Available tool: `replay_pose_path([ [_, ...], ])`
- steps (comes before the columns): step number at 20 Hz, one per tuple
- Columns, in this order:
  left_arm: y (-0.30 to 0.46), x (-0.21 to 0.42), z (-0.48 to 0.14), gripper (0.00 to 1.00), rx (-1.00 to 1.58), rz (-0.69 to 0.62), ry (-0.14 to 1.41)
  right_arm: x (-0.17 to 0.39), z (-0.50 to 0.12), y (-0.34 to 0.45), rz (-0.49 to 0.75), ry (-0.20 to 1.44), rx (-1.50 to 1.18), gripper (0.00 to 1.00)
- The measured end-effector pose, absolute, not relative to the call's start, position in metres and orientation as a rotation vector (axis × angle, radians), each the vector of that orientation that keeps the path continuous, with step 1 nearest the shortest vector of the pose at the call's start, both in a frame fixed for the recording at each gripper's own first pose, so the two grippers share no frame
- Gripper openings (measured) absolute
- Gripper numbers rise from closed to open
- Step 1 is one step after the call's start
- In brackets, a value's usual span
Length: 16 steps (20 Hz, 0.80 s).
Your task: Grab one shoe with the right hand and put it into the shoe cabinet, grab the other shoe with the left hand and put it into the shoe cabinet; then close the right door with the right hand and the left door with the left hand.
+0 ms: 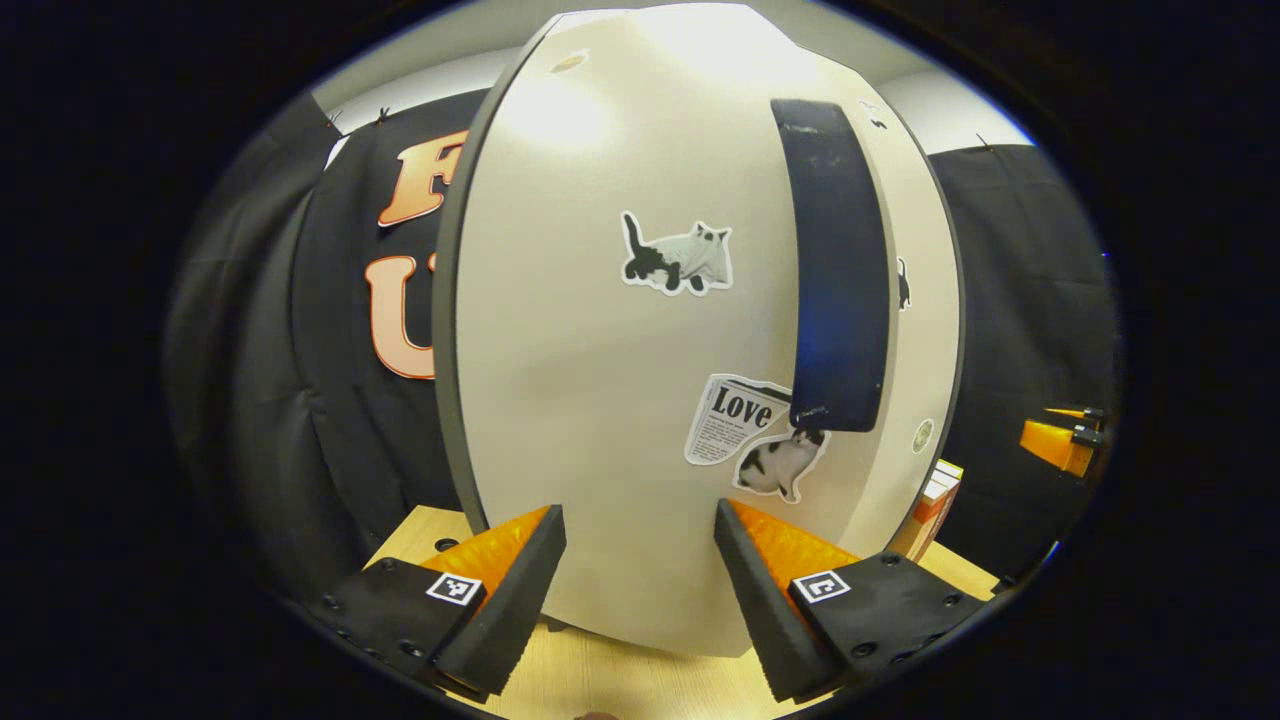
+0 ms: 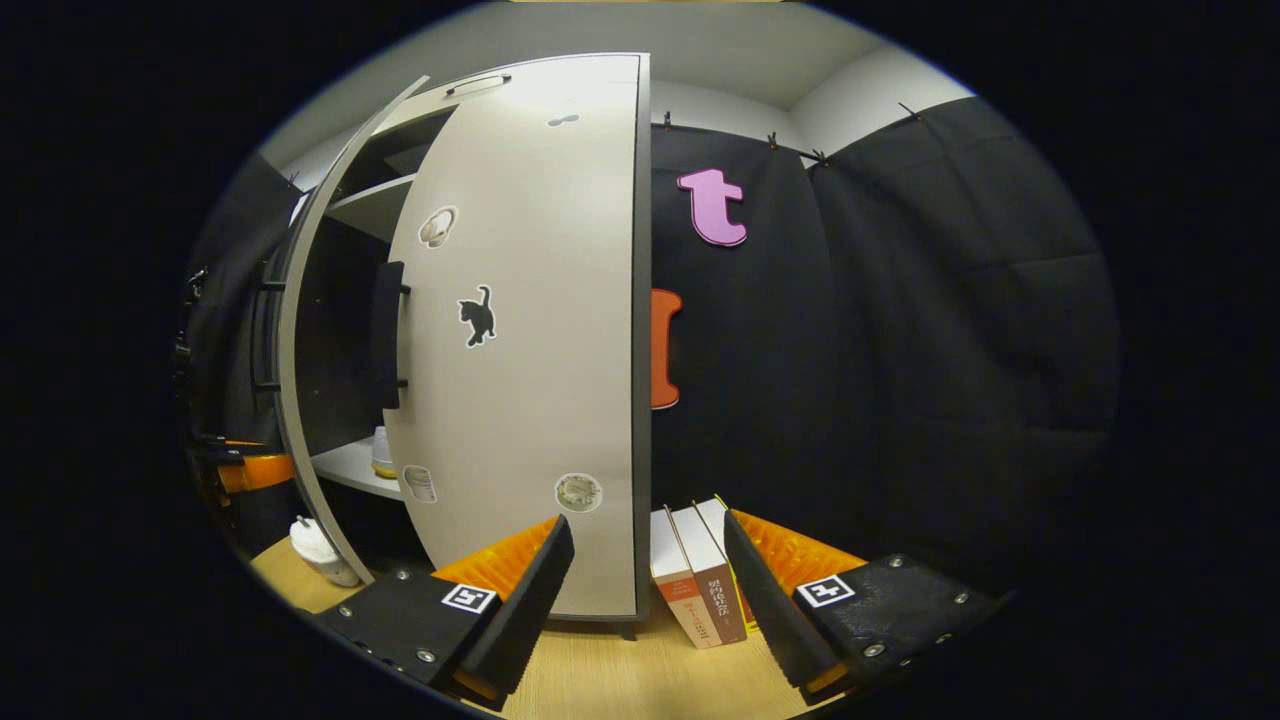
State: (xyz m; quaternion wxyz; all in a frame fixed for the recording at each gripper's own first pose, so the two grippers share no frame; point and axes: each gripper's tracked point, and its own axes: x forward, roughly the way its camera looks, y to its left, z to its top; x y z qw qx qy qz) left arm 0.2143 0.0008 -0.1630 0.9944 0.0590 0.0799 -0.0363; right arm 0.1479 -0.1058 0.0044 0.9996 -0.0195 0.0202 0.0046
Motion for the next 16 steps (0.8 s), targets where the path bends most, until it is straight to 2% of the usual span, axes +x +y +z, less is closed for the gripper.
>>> replay_pose_path([
  [7, 0.000, 0.243, -0.166, 0.96, 0.120, -0.014, 0.150, 0.154, -0.009, -0.136, -0.021, 0.062, -0.030, 0.93],
  [16, -0.002, 0.268, -0.165, 0.96, 0.184, 0.038, 0.143, 0.170, -0.017, -0.131, -0.002, 0.085, -0.047, 0.94],
])
